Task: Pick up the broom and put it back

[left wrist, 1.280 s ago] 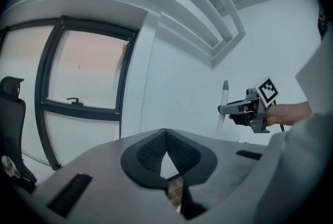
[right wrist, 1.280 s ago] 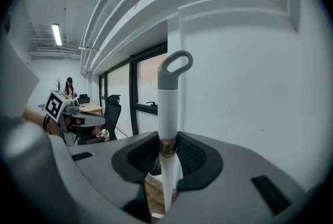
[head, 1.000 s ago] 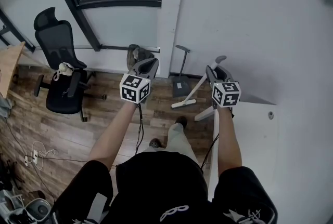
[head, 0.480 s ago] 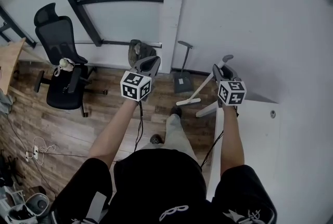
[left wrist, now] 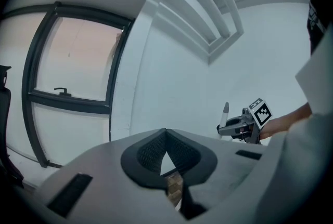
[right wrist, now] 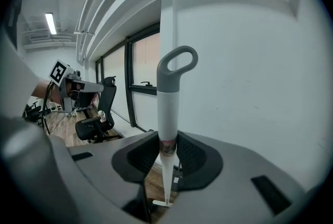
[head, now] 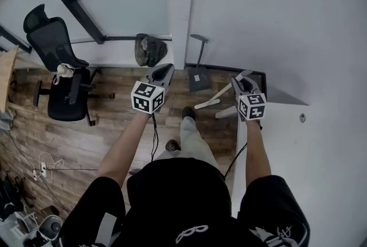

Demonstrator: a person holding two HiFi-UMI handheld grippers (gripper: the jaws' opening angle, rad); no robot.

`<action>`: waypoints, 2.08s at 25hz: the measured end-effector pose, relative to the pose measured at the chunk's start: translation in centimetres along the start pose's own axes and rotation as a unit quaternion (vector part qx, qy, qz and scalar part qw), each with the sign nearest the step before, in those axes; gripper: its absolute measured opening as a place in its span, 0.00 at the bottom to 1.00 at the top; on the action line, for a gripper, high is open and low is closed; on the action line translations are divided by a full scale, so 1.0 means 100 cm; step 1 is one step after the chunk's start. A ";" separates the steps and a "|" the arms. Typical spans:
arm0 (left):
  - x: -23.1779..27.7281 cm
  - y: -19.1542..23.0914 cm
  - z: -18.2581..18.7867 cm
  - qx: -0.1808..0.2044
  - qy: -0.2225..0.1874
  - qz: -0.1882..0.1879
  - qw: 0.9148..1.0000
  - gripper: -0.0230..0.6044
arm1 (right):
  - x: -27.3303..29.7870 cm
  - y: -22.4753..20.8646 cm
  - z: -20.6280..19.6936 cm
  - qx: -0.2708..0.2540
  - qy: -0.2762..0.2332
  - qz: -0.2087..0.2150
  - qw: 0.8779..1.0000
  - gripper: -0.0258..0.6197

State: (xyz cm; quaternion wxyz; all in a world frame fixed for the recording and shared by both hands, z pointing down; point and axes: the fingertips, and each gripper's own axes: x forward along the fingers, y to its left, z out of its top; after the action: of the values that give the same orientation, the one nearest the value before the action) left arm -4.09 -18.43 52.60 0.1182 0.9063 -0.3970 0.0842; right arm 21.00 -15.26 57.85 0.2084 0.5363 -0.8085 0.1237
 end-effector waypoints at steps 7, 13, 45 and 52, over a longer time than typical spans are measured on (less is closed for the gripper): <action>0.038 0.005 -0.027 -0.012 0.024 -0.013 1.000 0.07 | 0.037 -0.018 -0.030 0.002 0.024 -0.003 1.000 0.22; 0.062 0.015 -0.045 -0.017 0.044 -0.016 0.999 0.07 | 0.072 -0.027 -0.051 -0.007 0.046 0.009 0.999 0.22; 0.201 0.119 -0.065 -0.068 0.085 0.013 0.994 0.07 | 0.322 -0.088 -0.044 -0.001 0.111 0.064 0.992 0.22; 0.219 0.143 -0.047 -0.066 0.079 0.031 0.994 0.07 | 0.364 -0.093 -0.031 -0.009 0.130 0.088 0.988 0.22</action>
State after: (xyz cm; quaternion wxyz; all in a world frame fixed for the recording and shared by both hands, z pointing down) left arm -0.26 -41.88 64.61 0.2057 0.8741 -0.4194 0.1330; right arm 17.82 -47.33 77.45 0.3045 0.4407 -0.8197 0.2029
